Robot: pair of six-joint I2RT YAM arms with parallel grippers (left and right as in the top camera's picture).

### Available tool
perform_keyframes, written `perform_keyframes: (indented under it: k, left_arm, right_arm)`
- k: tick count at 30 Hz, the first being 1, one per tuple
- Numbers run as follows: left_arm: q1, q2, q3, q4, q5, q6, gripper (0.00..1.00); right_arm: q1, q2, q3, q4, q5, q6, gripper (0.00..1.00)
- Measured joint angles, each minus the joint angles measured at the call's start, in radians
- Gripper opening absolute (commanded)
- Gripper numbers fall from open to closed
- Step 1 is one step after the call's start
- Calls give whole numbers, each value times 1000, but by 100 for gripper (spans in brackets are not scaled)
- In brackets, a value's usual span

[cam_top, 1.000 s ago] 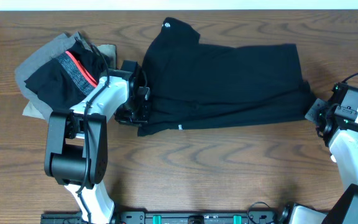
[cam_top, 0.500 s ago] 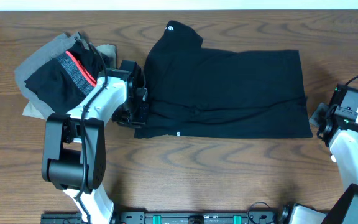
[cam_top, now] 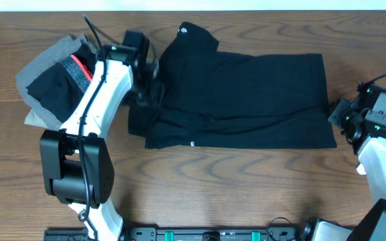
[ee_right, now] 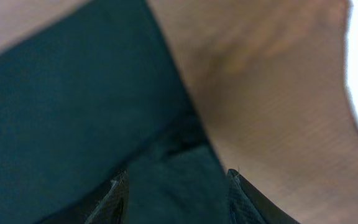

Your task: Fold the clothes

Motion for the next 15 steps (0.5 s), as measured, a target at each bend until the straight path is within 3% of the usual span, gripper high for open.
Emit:
perform_keyframes:
  k: [8, 12, 15]
  left_arm:
    - [0, 15, 52, 377, 87, 8, 85]
    - [0, 99, 90, 625, 107, -24, 86]
    - [2, 216, 178, 681, 133, -45, 85]
  right_arm:
    - [0, 103, 197, -122, -176, -3, 52]
    - [4, 180, 299, -190, -242, -18, 52]
    - [23, 199, 327, -199, -266, -45, 53]
